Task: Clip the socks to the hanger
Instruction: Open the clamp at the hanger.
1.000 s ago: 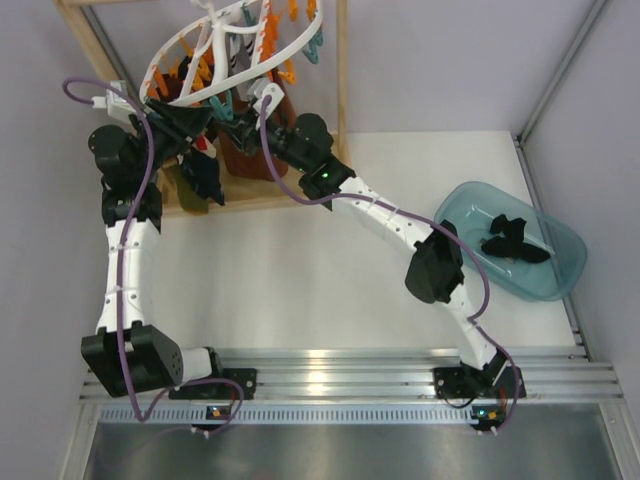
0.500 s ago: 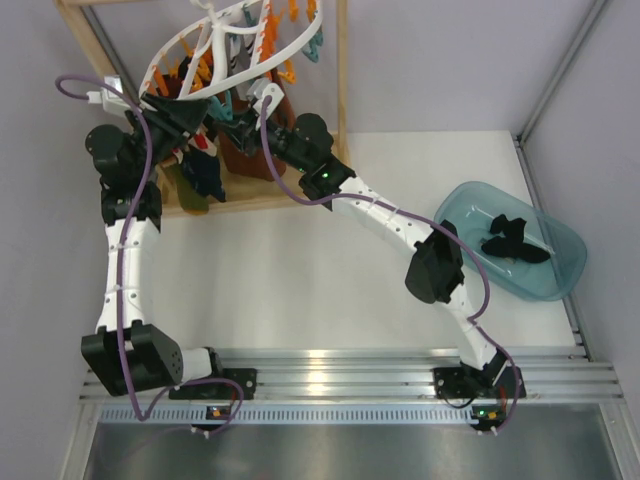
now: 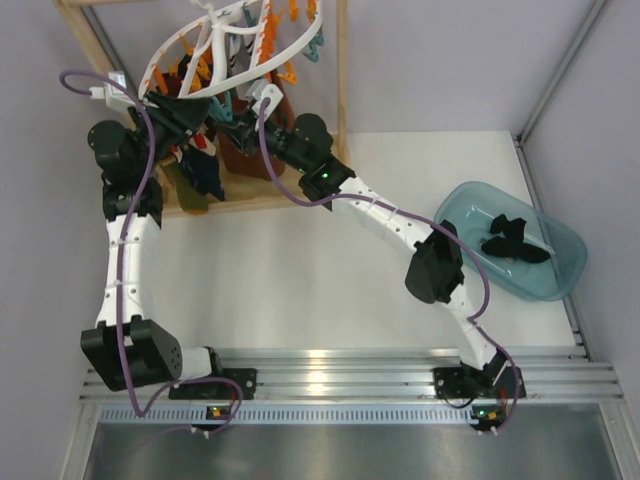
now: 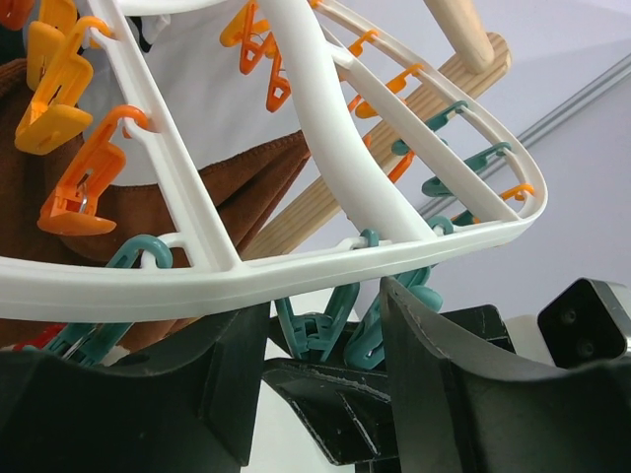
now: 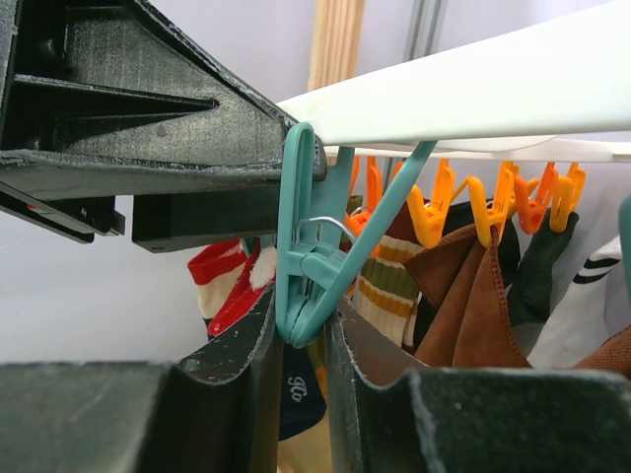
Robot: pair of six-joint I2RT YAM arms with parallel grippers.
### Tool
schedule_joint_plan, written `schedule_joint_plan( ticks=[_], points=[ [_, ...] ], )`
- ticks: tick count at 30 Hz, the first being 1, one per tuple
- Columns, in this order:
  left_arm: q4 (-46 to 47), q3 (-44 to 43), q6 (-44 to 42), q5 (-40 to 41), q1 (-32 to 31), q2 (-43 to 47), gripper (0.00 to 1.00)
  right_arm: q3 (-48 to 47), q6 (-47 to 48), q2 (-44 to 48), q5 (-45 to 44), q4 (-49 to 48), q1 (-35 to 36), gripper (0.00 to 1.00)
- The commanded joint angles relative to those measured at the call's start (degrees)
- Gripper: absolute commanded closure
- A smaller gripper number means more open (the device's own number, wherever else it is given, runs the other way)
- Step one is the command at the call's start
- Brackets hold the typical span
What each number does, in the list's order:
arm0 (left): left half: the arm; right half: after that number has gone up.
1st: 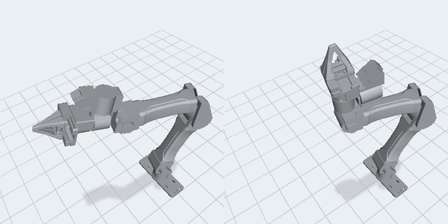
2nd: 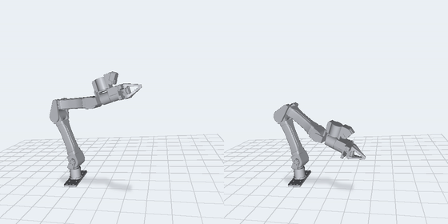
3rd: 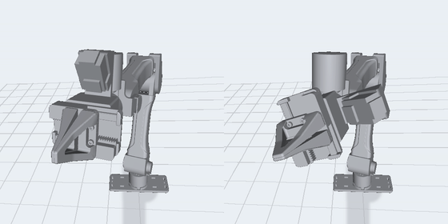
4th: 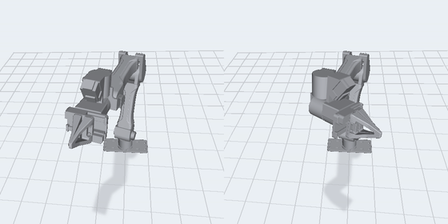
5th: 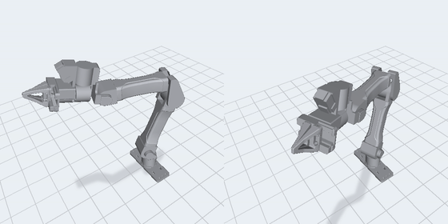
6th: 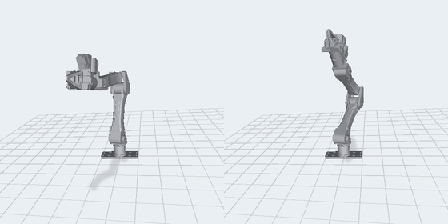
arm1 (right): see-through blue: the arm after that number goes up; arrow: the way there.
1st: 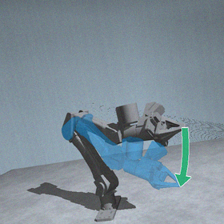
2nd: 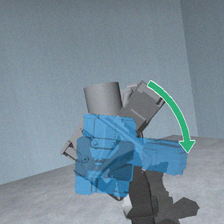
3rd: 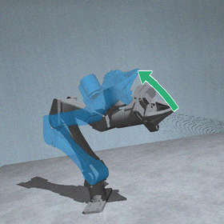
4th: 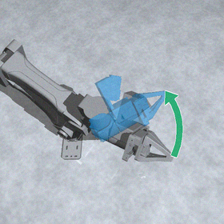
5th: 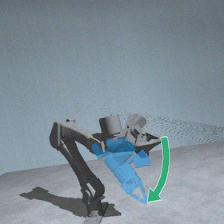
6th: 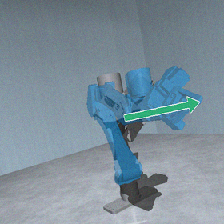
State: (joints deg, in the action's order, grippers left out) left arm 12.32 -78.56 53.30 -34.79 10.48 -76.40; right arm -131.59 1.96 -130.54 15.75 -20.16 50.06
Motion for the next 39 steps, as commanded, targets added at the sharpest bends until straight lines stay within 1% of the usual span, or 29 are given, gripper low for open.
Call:
schedule_joint_plan(
  ticks=[1, 3, 8, 15, 19, 21, 22, 23, 24, 25, 26, 27, 28, 30, 31, 33, 34, 37, 39],
  points=[
    [2.3, -2.3, -2.1, 0.8, -0.7, -0.8, 0.46, -0.3, 1.2, 3.0, 4.6, -1.6, 2.2, 1.00],
    [2.5, -2.5, -2.5, 0.8, -1.0, -1.2, 0.45, -0.3, 1.3, 3.0, 4.7, -1.7, 2.3, 1.00],
    [2.5, -3.1, -2.4, 1.7, -1.5, -2.3, 0.46, -0.2, 1.6, 3.2, 4.7, -1.6, 2.5, 1.00],
    [4.4, -3.5, 1.8, 3.6, -1.4, -3.0, 0.53, 0.4, 2.4, 3.4, 5.1, -1.2, 2.8, 1.00],
    [4.5, -3.3, 3.8, 5.1, -1.3, -2.2, 0.55, 0.8, 2.9, 3.5, 4.9, -1.0, 2.8, 1.00],
    [4.4, -3.2, 4.4, 5.6, -1.3, -1.9, 0.62, 1.3, 3.1, 3.8, 4.8, -0.8, 2.8, 1.00],
    [4.6, -3.2, 5.4, 5.6, -1.4, -2.0, 0.69, 1.3, 3.1, 3.8, 4.6, -0.7, 2.8, 1.00],
    [4.6, -3.3, 5.8, 5.4, -1.4, -2.1, 0.79, 1.4, 3.2, 3.9, 4.6, -0.4, 2.8, 1.00],
    [4.6, -3.1, 6.2, 5.4, -1.3, -2.2, 0.84, 1.9, 3.1, 4.1, 4.3, 0.2, 2.8, 1.00],
    [4.6, -3.1, 6.9, 5.3, -1.4, -2.2, 0.88, 2.7, 3.0, 4.4, 3.9, 0.1, 2.8, 0.91],
    [4.6, -3.1, 7.0, 5.2, -1.3, -2.3, 0.93, 3.8, 2.8, 5.5, 3.8, 0.0, 2.7, 0.83],
    [4.5, -3.1, 7.1, 5.2, -1.3, -2.3, 1.00, 6.6, 2.4, 6.3, 3.2, -0.5, 2.5, 0.74],
    [4.2, -3.1, 7.1, 5.2, -1.3, -2.3, 1.00, 8.1, 2.3, 7.3, 3.1, -0.7, 2.5, 0.55],
    [4.0, -2.9, 7.2, 5.4, -1.3, -2.3, 1.00, 12.6, 2.0, 9.9, 2.2, -0.8, 2.0, 0.44],
    [4.0, -2.8, 7.3, 5.3, -1.3, -2.4, 1.00, 14.1, 1.6, 10.9, 1.8, -0.2, 1.7, 0.35],
    [4.0, -2.7, 7.3, 5.4, -1.3, -2.5, 1.00, 18.2, -0.4, 13.8, 0.9, 0.6, 0.9, 0.26],
    [4.0, -2.6, 7.0, 5.6, -1.4, -2.3, 1.00, 19.6, -0.9, 14.8, 0.9, 2.0, 0.0, 0.19],
    [4.0, -2.6, 6.2, 5.6, -1.3, -2.5, 1.00, 26.2, -1.3, 20.2, 0.8, 5.3, -1.9, 0.14],
    [3.9, -2.6, 5.8, 5.5, -1.4, -2.5, 1.00, 29.7, -1.2, 25.0, 1.6, 9.9, -3.0, 0.12]
  ],
)
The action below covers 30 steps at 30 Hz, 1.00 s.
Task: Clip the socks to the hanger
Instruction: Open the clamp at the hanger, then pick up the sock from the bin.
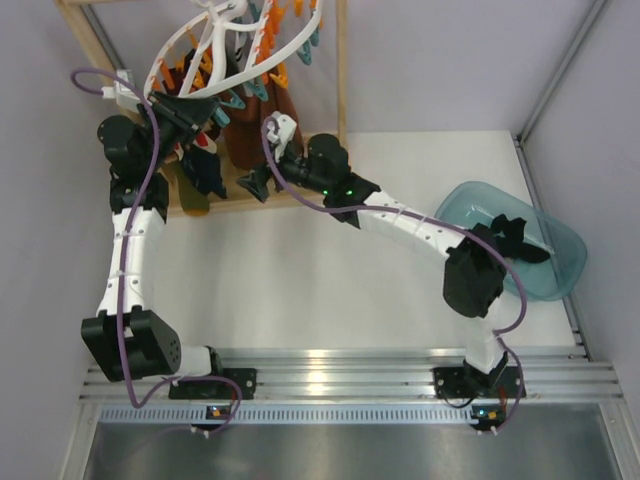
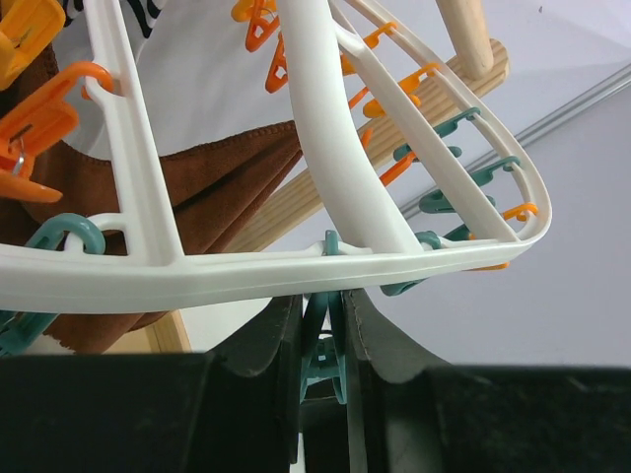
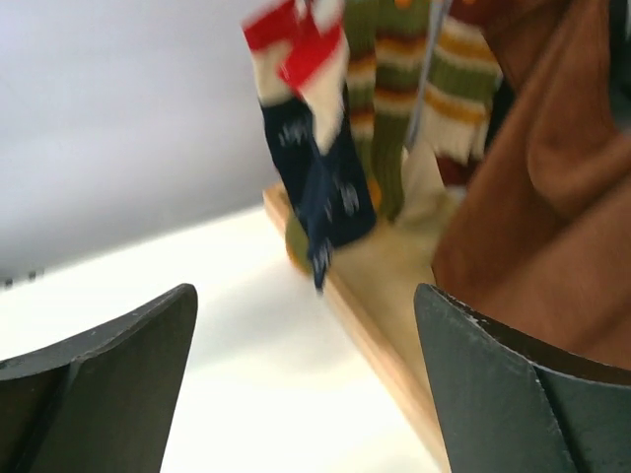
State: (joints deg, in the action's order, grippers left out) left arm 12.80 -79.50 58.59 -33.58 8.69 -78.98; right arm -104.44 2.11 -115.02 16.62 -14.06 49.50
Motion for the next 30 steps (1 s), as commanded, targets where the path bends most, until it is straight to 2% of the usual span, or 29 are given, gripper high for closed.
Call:
schedule_joint_plan(
  ticks=[1, 3, 4, 5, 8, 9, 12, 13, 15, 16, 18, 21, 23, 26, 30],
  points=[
    [3.2, -1.7, -0.1, 4.3, 0.4, 0.2, 1.00, 5.9, -1.2, 11.1, 0.9, 5.8, -4.1, 0.09],
    [3.0, -1.8, -0.9, 4.1, 0.4, 0.4, 1.00, 10.2, -1.8, 16.3, 2.1, 13.2, -6.5, 0.08],
    [2.9, -1.8, -1.9, 4.2, 0.4, 0.5, 1.00, 11.4, -1.8, 17.8, 2.5, 17.0, -9.3, 0.02],
    [2.8, -1.8, -2.4, 4.1, 0.4, 0.7, 1.00, 12.5, -1.8, 20.8, 3.1, 23.2, -10.9, 0.00],
    [2.6, -1.7, -3.4, 3.9, 0.4, 0.8, 1.00, 17.7, 0.4, 27.3, 5.1, 32.1, -19.1, 0.00],
    [2.6, -1.7, -3.4, 3.7, 0.5, 0.8, 1.00, 20.9, 2.4, 29.0, 7.1, 37.1, -24.4, 0.00],
    [2.6, -1.7, -3.3, 3.4, 0.5, 0.8, 1.00, 23.5, 8.7, 32.9, 12.3, 46.4, -33.6, 0.00],
    [2.6, -1.7, -3.2, 3.4, 0.5, 0.8, 1.00, 23.7, 10.7, 33.4, 13.0, 52.9, -40.3, 0.00],
    [2.5, -1.9, -3.3, 3.2, 0.5, 1.0, 1.00, 24.2, 16.3, 33.8, 13.8, 58.2, -47.3, 0.00],
    [2.2, -1.9, -3.6, 3.2, 0.5, 1.2, 1.00, 24.5, 17.7, 33.8, 13.9, 61.8, -55.1, 0.00],
    [1.9, -1.8, -4.1, 2.9, 0.4, 1.5, 1.00, 26.2, 19.4, 33.6, 12.0, 63.0, -64.1, 0.01],
    [1.6, -1.7, -4.6, 3.0, 0.4, 2.2, 1.00, 29.0, 21.3, 33.0, 8.1, 61.4, -71.8, 0.10],
    [1.4, -1.4, -4.8, 3.0, 0.4, 2.4, 1.00, 31.0, 21.7, 32.1, 3.3, 58.6, -73.7, 0.18],
    [1.3, -1.2, -5.2, 2.8, 0.5, 2.8, 1.00, 33.8, 22.6, 29.6, 0.1, 55.5, -76.6, 0.23],
    [1.1, -0.7, -5.4, 3.1, 0.4, 3.0, 1.00, 34.9, 16.8, 24.9, -3.0, 50.7, -79.4, 0.32]
  ],
)
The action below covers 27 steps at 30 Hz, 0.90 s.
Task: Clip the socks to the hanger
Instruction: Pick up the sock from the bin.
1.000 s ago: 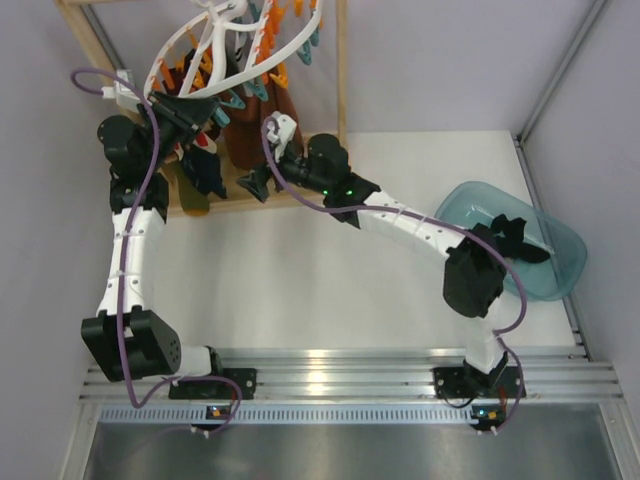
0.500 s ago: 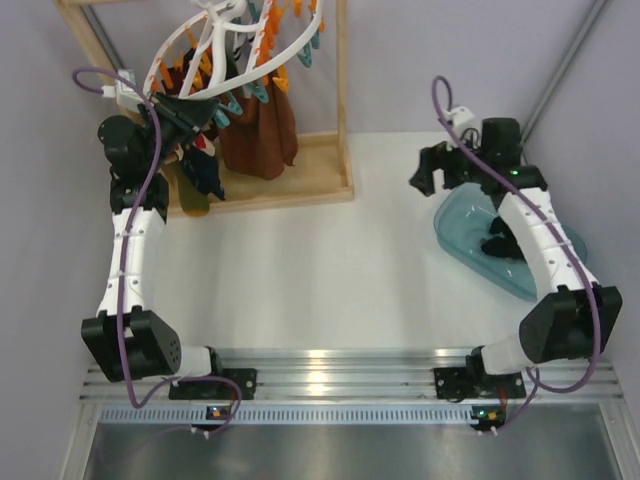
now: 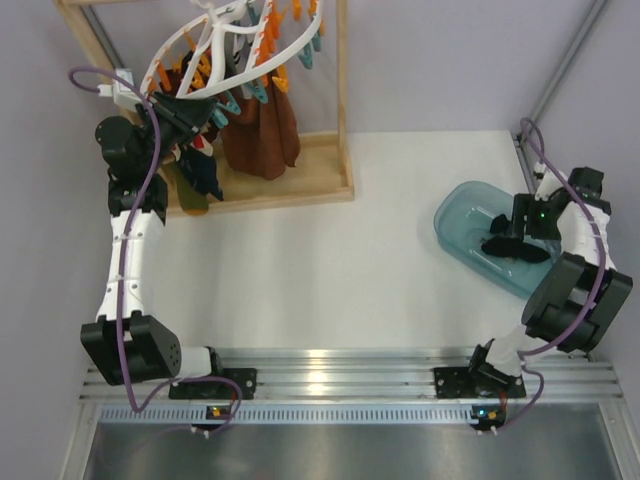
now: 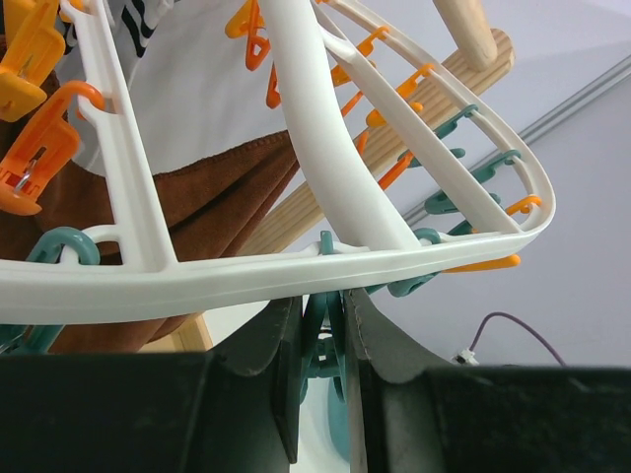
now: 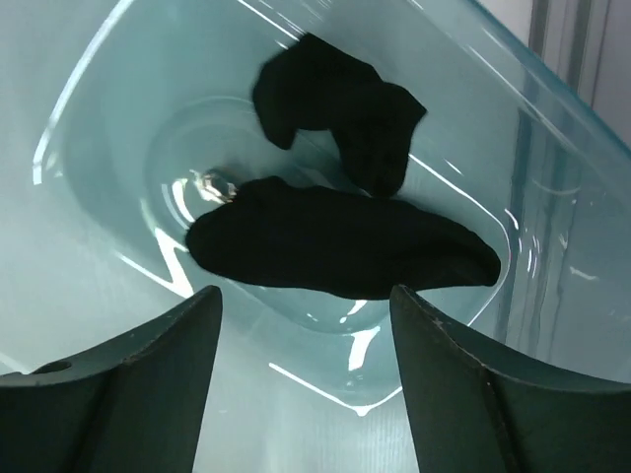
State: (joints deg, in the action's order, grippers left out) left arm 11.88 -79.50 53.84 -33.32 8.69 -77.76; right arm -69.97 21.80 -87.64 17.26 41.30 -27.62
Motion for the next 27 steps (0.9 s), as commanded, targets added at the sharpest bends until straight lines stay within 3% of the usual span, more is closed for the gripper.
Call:
schedule_joint_plan(
  ticks=[1, 8, 15, 21, 27],
  points=[
    [2.0, -0.7, -0.8, 2.8, 0.5, 1.6, 1.00, 0.8, -3.9, -3.0, -4.4, -5.7, -2.5, 0.33],
    [1.5, -0.8, -1.3, 2.5, 0.7, 1.6, 1.00, 11.9, -4.3, 0.4, -3.7, -21.8, -3.1, 0.44],
    [0.9, -0.3, -2.0, 2.5, 1.2, 2.1, 1.00, 10.0, -5.9, -1.4, -4.6, -19.2, -6.0, 0.43],
    [0.9, 0.6, -1.8, 2.3, 1.3, 2.4, 1.00, 12.0, -21.2, 5.4, -6.4, -18.5, -9.7, 0.35],
    [1.2, 0.8, -1.5, 2.1, 1.3, 2.3, 1.00, 15.7, -40.3, 7.3, -12.3, -21.4, -9.6, 0.39]
  ],
)
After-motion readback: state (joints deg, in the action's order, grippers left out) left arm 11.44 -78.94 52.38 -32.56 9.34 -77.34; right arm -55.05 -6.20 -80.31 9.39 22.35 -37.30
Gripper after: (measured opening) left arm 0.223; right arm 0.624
